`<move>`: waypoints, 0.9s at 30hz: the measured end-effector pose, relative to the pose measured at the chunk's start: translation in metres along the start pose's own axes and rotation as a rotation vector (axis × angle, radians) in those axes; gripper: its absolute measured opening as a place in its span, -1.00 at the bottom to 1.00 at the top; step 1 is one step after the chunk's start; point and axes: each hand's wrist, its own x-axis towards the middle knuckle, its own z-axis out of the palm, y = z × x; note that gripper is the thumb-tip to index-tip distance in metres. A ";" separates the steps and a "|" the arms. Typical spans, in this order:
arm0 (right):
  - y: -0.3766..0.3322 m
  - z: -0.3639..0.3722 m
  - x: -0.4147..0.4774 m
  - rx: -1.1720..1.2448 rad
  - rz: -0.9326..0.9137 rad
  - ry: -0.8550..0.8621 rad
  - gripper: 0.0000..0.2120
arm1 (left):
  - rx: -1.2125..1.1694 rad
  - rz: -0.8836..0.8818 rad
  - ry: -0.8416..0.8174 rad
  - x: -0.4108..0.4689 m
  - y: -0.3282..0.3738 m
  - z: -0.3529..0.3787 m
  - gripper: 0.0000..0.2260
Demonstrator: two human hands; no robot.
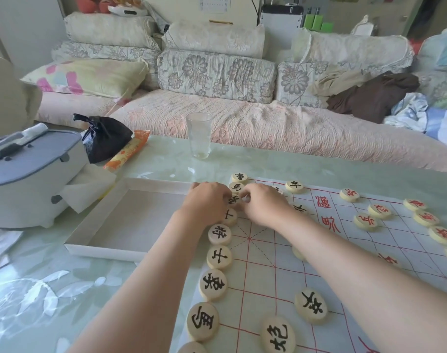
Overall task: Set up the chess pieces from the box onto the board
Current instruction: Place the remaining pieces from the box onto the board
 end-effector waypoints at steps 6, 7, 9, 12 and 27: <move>0.005 0.000 -0.002 0.074 -0.012 0.056 -0.68 | 0.011 -0.012 0.031 0.006 -0.012 0.000 -0.74; 0.006 0.000 -0.004 0.076 0.007 0.074 -0.69 | 0.032 -0.003 0.030 0.006 -0.013 0.000 -0.73; 0.005 0.001 -0.006 0.084 0.017 0.065 -0.73 | 0.046 0.012 0.033 0.006 -0.014 0.000 -0.74; 0.003 0.002 -0.007 0.074 -0.025 0.017 -0.77 | 0.035 0.008 0.031 0.005 -0.013 0.000 -0.76; -0.005 0.001 -0.008 0.102 -0.020 0.016 -0.59 | 0.014 0.035 0.072 0.007 -0.012 -0.004 -0.88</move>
